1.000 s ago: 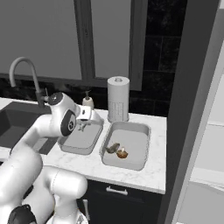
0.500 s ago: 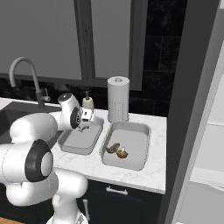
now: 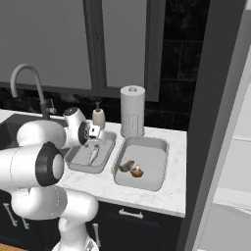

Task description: Place one mushroom and one fish in each tupperware on the nearby counter, to pack two identical lunches.

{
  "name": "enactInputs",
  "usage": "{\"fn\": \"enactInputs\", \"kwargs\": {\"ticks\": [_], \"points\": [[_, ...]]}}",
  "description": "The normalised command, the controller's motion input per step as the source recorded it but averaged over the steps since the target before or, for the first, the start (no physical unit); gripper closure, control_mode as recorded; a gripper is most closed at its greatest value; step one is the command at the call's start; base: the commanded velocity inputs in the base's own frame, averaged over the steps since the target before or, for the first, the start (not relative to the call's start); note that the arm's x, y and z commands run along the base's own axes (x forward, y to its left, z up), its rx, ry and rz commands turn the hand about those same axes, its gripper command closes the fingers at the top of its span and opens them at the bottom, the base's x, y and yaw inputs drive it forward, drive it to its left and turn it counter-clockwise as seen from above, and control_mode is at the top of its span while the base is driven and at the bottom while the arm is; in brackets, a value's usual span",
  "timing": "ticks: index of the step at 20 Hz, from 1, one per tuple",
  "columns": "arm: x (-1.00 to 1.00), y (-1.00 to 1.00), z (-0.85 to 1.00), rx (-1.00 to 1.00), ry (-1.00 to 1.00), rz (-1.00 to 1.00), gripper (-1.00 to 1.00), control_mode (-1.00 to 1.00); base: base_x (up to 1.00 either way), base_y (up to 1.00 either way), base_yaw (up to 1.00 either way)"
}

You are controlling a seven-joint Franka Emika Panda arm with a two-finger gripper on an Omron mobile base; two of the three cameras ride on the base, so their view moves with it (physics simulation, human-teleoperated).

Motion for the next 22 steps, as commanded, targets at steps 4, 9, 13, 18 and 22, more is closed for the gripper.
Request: {"fn": "enactInputs", "kwargs": {"ticks": [4,9,13,18,22], "points": [[0.00,0.01,0.18,0.00,0.00,-0.01,-1.00,-1.00,0.00,0.00,0.00],[-0.75,0.00,0.96,0.01,-0.03,0.00,-1.00,-1.00,0.00,0.00,0.00],[-1.00,0.00,1.00,0.08,-0.23,0.00,-1.00,-1.00,0.00,0.00,0.00],[-0.64,-0.14,0.40,0.09,-0.13,0.00,-1.00,-1.00,0.00,0.00,0.00],[-0.71,-0.10,0.02,0.02,-0.15,0.00,-1.00,1.00,-0.25,-0.06,0.00]]}}
